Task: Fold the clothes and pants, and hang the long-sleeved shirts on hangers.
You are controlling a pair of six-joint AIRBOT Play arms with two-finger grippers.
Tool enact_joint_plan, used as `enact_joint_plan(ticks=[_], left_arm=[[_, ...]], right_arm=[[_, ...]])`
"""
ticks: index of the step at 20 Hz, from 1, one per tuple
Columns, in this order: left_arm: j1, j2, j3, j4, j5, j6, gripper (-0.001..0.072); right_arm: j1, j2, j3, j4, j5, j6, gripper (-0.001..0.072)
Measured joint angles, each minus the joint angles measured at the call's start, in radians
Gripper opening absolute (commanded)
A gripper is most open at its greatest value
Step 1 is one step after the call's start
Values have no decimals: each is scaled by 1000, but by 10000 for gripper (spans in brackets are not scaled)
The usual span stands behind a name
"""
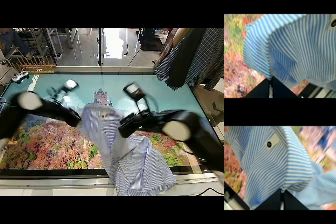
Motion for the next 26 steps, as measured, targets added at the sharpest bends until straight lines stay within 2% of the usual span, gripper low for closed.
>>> enact_joint_plan(ticks=[3,5,7,9,13,15,18,19,20,21,23,26], left_arm=[[36,168,188,-37,-3,17,13],[49,248,345,-52,15,21,12],[55,295,486,-77,55,23,12],[58,312,559,-105,93,18,12],[66,237,465,-63,93,-112,12],[84,182,338,-37,80,-180,12],[114,101,123,-17,76,-235,12],[120,71,53,-14,87,-244,12],[124,36,-6,-10,105,-253,12],[126,0,-48,-10,121,-259,12],[129,-79,-101,-21,148,-263,12],[131,-170,-137,-34,168,-270,12]], right_arm=[[0,87,205,-17,27,-88,28],[0,128,350,-21,-10,-118,28],[0,149,468,-21,-60,-107,28],[0,150,536,-33,-93,-52,28],[-11,31,586,-127,-29,95,29],[-41,-87,593,-160,65,156,29],[-92,-296,587,-175,161,204,37],[-105,-374,585,-167,168,211,178],[-114,-446,583,-150,165,211,403],[-121,-519,582,-122,152,208,494],[-136,-626,577,-68,144,183,494],[-203,-687,531,1,178,147,494]])
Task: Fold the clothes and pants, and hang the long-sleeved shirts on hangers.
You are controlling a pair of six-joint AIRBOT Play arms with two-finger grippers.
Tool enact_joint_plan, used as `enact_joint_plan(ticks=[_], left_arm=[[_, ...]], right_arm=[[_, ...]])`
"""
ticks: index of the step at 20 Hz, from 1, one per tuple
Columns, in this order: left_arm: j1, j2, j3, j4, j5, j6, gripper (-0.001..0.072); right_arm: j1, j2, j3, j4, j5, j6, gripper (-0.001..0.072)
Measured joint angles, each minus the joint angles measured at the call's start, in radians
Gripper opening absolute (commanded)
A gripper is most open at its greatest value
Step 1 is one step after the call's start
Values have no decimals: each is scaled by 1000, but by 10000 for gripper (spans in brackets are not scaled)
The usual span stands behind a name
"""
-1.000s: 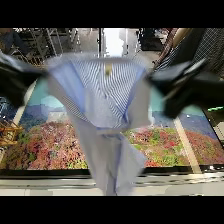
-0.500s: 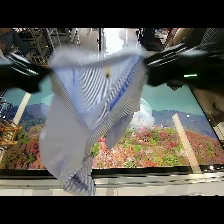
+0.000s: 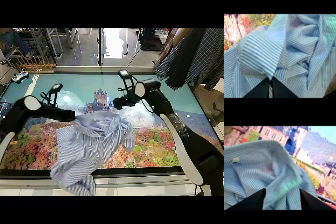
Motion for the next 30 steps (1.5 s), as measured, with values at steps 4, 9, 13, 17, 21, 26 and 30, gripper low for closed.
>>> enact_joint_plan(ticks=[4,9,13,17,21,26,30], left_arm=[[0,-44,-15,-15,7,9,14],[-5,-56,-19,-33,-2,20,14],[-7,-58,-20,-45,-5,23,14],[-2,-46,-6,-49,-13,24,15],[50,12,166,-101,-52,3,15],[101,112,465,-291,-80,-50,15],[109,156,462,-303,-150,-64,142]], right_arm=[[-118,59,-221,201,-11,-52,457],[-169,75,-478,588,-226,-232,444],[-132,-16,-469,677,-432,-282,34],[-113,-83,-334,476,-437,-150,27],[-109,0,-20,122,-155,-84,27],[-35,231,218,-26,-68,-57,27],[89,291,139,-61,-158,-17,28]])
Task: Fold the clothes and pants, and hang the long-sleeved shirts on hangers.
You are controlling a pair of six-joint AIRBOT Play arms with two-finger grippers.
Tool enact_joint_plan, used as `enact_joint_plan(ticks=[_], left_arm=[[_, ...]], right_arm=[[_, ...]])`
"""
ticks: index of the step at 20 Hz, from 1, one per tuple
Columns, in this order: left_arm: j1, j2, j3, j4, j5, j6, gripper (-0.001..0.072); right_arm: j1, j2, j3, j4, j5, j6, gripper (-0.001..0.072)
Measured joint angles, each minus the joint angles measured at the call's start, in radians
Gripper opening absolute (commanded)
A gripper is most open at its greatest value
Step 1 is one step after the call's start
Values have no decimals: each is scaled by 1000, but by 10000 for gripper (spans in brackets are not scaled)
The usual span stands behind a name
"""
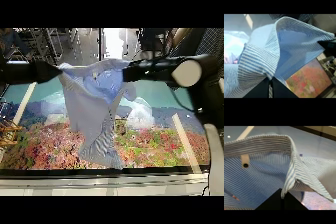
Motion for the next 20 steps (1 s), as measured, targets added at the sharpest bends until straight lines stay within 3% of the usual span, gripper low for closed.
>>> enact_joint_plan(ticks=[1,2,6,11,15,20], left_arm=[[3,4,-40,15,-23,0,555],[8,7,-85,38,-48,0,700],[105,19,-266,282,-114,4,705],[426,23,-359,746,-58,-19,720],[623,-56,-377,865,117,34,705],[682,-217,-375,916,316,58,702]], right_arm=[[31,-11,-15,-3,-37,14,28],[57,-29,-25,-6,-73,30,28],[130,-127,-46,-14,-129,79,28],[158,-213,-52,-22,-117,67,29],[163,-234,-53,-21,-138,34,29],[164,-240,-53,-21,-143,4,30]])
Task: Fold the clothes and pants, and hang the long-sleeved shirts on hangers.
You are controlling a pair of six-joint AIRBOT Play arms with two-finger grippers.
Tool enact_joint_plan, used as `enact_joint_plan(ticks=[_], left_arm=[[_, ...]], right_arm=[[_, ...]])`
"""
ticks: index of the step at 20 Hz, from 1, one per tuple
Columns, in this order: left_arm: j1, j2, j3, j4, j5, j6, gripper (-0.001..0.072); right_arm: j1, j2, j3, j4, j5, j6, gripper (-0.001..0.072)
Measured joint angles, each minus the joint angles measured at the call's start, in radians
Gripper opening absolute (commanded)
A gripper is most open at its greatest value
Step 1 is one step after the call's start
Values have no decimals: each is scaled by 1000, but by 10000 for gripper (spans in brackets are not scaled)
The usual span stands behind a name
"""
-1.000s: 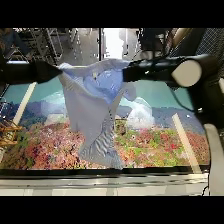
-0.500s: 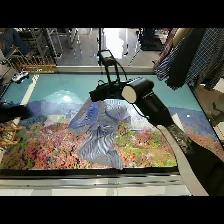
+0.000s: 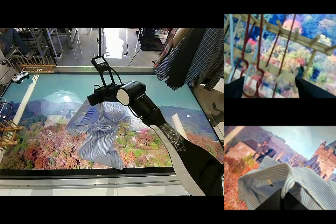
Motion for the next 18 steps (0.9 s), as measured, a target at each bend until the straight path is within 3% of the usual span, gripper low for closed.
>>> enact_joint_plan(ticks=[3,4,6,15,17,18], left_arm=[[8,-90,18,17,74,3,576],[8,-117,22,18,93,5,572],[6,-158,27,19,121,6,350],[-5,-212,31,13,193,3,345],[-5,-214,31,13,196,3,147],[-5,-214,31,12,196,3,138]], right_arm=[[0,-1,0,-1,-1,-6,30],[0,-1,0,-4,-4,-7,30],[0,-1,0,-9,-13,-11,31],[0,-1,0,-23,-35,-11,31],[0,-1,0,-23,-35,-11,31],[0,-1,0,-23,-36,-11,31]])
